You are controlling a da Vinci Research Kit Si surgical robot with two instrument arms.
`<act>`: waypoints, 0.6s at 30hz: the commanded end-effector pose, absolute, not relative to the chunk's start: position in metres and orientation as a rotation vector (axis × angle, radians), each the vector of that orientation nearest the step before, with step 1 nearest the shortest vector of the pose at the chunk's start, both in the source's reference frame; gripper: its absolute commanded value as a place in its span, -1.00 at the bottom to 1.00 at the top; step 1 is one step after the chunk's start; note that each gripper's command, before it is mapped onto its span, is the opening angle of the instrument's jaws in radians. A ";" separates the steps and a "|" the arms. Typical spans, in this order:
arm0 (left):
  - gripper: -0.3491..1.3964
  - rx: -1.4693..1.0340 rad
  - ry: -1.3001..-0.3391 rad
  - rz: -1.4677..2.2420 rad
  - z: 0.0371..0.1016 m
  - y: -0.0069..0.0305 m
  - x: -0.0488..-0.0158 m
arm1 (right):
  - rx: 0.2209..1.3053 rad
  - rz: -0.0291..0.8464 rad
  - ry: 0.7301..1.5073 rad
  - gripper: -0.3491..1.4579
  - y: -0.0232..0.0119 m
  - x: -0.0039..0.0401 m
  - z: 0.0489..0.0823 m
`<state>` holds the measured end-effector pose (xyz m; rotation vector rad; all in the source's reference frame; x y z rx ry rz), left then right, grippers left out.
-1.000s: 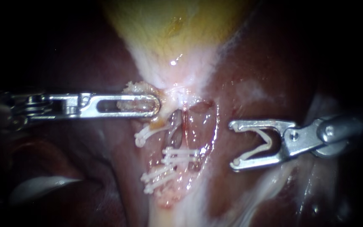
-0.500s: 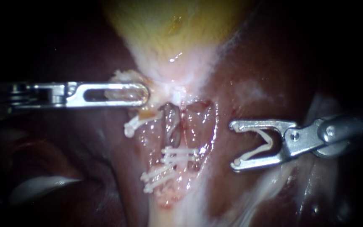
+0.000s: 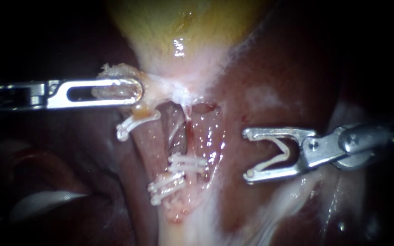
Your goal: Clipping third clip right tube
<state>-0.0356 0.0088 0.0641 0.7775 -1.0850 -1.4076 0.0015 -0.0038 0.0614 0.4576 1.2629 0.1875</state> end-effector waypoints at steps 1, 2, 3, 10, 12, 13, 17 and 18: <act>-1.00 0.777 -1.084 -1.407 0.0641 0.0088 -0.0356 | 0.471 0.214 1.258 -0.06 -0.0037 0.0019 0.0616; -1.00 0.779 -1.084 -1.405 0.0641 0.0088 -0.0356 | 0.477 0.225 1.255 -0.07 -0.0036 0.0022 0.0618; -1.00 0.779 -1.084 -1.405 0.0641 0.0088 -0.0357 | 0.496 0.259 1.247 -0.07 -0.0033 0.0027 0.0621; -1.00 0.782 -1.085 -1.403 0.0640 0.0085 -0.0360 | 0.555 0.386 1.213 -0.07 -0.0021 0.0061 0.0647; -1.00 0.781 -1.085 -1.404 0.0639 0.0085 -0.0360 | 0.565 0.410 1.207 -0.07 -0.0020 0.0069 0.0653; -1.00 0.781 -1.085 -1.404 0.0639 0.0084 -0.0360 | 0.574 0.426 1.203 -0.07 -0.0019 0.0075 0.0657; -1.00 0.783 -1.085 -1.403 0.0638 0.0084 -0.0362 | 0.605 0.468 1.193 -0.07 -0.0020 0.0093 0.0671; -1.00 0.783 -1.085 -1.403 0.0638 0.0084 -0.0362 | 0.614 0.475 1.192 -0.07 -0.0022 0.0098 0.0675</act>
